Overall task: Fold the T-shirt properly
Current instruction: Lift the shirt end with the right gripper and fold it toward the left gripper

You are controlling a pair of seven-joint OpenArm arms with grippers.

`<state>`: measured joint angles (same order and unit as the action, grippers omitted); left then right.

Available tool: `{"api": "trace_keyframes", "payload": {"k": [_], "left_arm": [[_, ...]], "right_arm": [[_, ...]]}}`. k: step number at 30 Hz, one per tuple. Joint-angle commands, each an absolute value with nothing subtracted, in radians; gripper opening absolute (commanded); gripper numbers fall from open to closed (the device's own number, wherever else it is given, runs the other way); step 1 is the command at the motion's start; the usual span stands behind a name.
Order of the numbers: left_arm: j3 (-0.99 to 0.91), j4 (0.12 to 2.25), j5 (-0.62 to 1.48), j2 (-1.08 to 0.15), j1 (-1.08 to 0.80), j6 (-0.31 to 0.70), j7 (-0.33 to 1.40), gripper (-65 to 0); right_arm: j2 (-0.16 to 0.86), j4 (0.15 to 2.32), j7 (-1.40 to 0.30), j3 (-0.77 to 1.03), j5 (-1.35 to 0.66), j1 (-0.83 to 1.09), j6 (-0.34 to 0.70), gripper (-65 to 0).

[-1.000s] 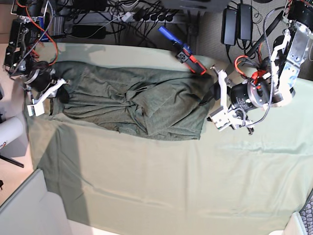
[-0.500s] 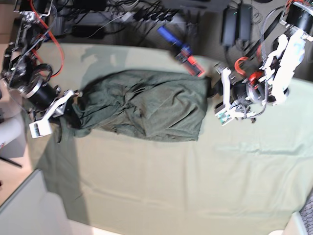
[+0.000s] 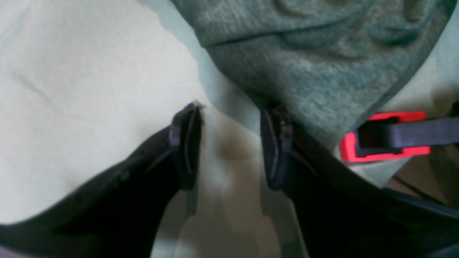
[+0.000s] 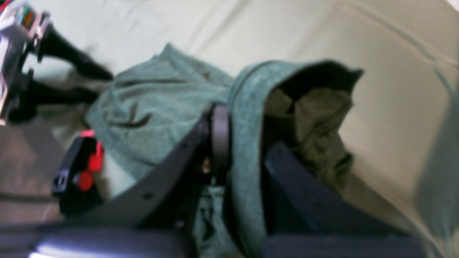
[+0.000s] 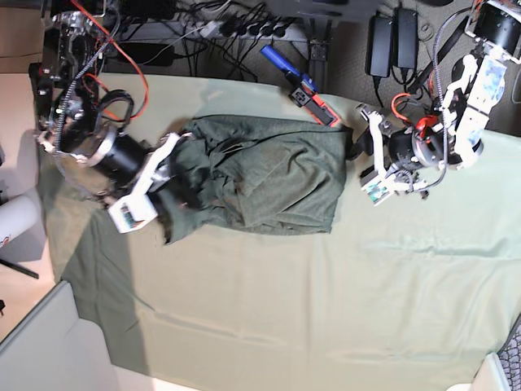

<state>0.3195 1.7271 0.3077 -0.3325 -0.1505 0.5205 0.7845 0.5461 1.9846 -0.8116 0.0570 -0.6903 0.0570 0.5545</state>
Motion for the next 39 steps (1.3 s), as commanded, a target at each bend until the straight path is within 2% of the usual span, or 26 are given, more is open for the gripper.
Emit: {"api": "trace_keyframes", "payload": {"k": [1,7,13,20,27,28,31,33,39], "left_arm": [[0.319,1.735,0.314,-0.336,-0.160,0.520,0.812,-35.1],[0.224,1.755,0.343,-0.336,-0.186,0.526,0.776,-35.1],[0.070,1.758,0.482,-0.336,-0.189,0.627,0.838,-35.1],[-0.048,1.758,0.582,-0.336,-0.206,0.680,0.875,-35.1],[-0.067,1.758,0.626,-0.336,-0.222,0.694,0.884,-35.1],[-0.067,1.758,0.629,-0.336,-0.222,0.694,0.884,-35.1],[-0.067,1.758,0.632,-0.336,-0.222,0.694,0.883,-35.1],[-0.067,1.758,0.632,-0.336,-0.222,0.694,0.883,-35.1],[-0.067,1.758,0.633,-0.337,-0.222,0.694,0.880,-35.1]], "right_arm": [[0.562,2.003,-0.784,0.031,-0.681,0.029,0.572,-65.0],[0.561,2.003,-0.798,-0.218,-0.495,-0.071,0.571,-65.0],[0.517,2.003,-0.805,-0.422,-0.324,-0.131,0.542,-65.0],[0.420,2.002,-0.805,-0.538,-0.216,-0.149,0.542,-65.0],[0.396,1.999,-0.804,-0.553,-0.230,-0.154,0.542,-65.0],[0.396,1.998,-0.804,-0.553,-0.248,-0.154,0.543,-62.8],[0.396,1.995,-0.800,-0.553,-0.255,-0.152,0.543,-38.5],[0.396,1.993,-0.794,-0.553,-0.290,-0.152,0.543,-30.0],[0.393,1.995,-0.752,-0.547,-0.430,-0.160,0.543,-28.8]]}}
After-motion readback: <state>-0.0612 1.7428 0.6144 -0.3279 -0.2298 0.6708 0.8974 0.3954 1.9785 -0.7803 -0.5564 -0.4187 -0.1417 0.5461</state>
